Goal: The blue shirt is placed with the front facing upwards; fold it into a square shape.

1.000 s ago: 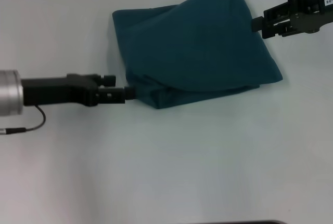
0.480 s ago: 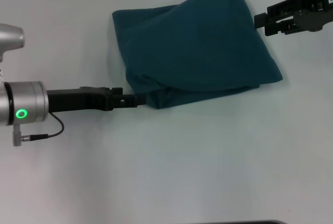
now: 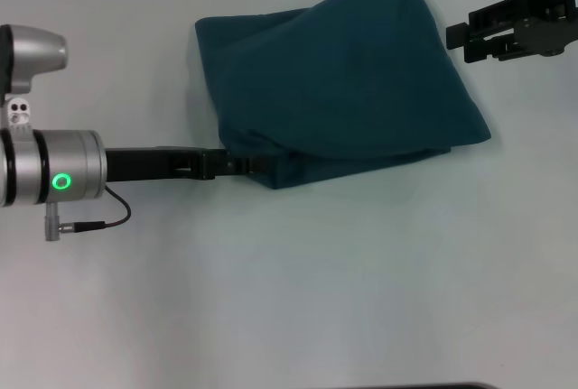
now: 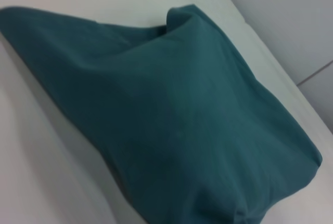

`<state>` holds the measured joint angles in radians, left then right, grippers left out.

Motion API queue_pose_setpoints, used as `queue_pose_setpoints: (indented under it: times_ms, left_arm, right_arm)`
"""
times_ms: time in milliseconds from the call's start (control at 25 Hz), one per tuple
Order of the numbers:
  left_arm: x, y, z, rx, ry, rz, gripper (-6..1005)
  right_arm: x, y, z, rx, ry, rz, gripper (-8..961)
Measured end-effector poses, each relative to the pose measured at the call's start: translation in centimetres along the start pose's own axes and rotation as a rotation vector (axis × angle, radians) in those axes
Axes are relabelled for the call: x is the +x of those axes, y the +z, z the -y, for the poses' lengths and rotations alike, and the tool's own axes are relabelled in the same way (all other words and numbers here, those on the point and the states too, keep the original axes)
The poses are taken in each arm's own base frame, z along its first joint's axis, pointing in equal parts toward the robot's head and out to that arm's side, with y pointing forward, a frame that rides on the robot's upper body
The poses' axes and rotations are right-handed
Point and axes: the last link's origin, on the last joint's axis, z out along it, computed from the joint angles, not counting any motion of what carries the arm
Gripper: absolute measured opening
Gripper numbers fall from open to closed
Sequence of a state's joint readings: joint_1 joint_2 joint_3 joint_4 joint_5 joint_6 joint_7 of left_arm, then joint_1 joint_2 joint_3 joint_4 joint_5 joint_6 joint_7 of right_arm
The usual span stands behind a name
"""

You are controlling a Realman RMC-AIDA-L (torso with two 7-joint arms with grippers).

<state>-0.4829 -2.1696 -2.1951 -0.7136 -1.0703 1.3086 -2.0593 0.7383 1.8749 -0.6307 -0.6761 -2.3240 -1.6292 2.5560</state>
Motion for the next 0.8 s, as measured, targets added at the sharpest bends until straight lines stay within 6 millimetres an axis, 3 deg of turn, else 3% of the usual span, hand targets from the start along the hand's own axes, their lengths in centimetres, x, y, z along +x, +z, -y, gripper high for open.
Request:
queue_pose_setpoints:
  times_ms: [400,640,800]
  left_arm:
    - [0.3,1.3,-0.9,0.005,-0.018,0.066,817]
    - [0.7,1.2,-0.7,0.016,-0.048,0.051,598]
    - [1.0,1.3,-0.7,0.021,-0.048,0.047,511]
  right_arm:
    - [-0.1,-0.4,0.2,-0.001,0.004,0.009,493]
    - [0.0,-0.4,0.3,-0.001,0.004,0.008,493]
    - [0.0,-0.4,0.3,-0.001,0.003,0.008,494]
